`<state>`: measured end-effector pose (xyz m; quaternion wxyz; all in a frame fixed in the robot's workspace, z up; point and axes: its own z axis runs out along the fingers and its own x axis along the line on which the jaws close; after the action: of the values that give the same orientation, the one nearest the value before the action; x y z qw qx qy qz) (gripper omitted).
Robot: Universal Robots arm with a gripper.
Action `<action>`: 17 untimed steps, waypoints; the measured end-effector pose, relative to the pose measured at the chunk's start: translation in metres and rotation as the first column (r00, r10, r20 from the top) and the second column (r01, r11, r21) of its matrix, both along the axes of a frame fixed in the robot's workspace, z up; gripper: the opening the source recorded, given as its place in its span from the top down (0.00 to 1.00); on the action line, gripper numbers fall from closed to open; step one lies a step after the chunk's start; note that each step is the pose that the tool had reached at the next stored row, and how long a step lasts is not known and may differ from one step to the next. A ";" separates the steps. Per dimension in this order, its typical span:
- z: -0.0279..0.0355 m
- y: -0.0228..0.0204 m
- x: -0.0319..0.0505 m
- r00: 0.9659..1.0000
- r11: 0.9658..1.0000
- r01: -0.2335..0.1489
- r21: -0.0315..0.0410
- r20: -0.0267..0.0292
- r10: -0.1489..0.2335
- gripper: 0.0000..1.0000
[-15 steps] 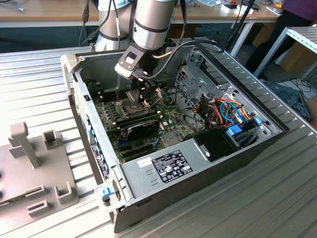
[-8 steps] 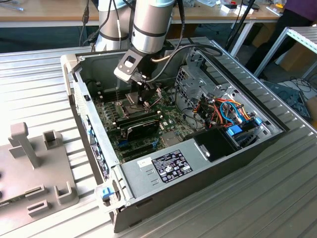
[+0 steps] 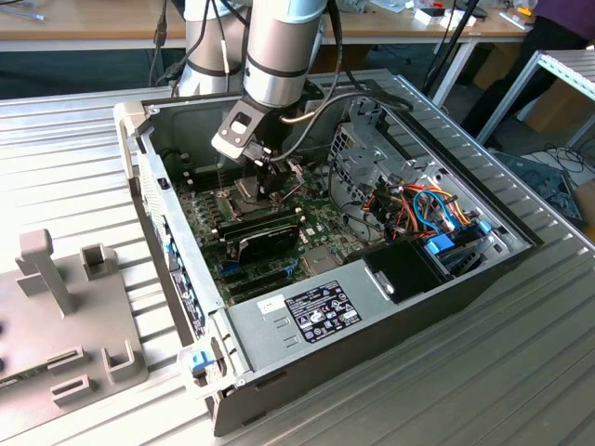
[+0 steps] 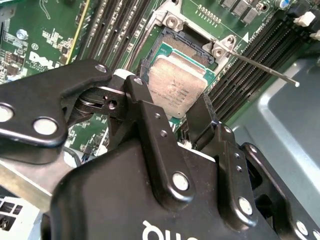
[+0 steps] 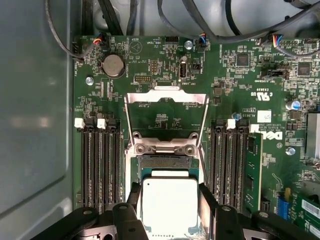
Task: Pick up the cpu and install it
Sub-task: 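Place the cpu into insertion slot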
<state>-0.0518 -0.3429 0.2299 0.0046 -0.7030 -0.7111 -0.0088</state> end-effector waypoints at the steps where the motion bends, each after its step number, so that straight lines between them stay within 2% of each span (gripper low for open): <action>1: -0.0017 0.0000 -0.0004 1.000 1.000 0.000 0.000 0.000 0.000 0.45; 5: -0.0090 0.0000 -0.0005 1.000 1.000 0.000 0.000 0.001 0.000 0.45; 11: -0.0097 0.0000 -0.0005 1.000 1.000 0.000 0.000 0.001 0.000 0.45; 17: -0.0151 0.0000 -0.0005 1.000 1.000 0.000 0.000 0.001 0.000 0.45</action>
<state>-0.0523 -0.3429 0.2148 0.0044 -0.7030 -0.7111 -0.0091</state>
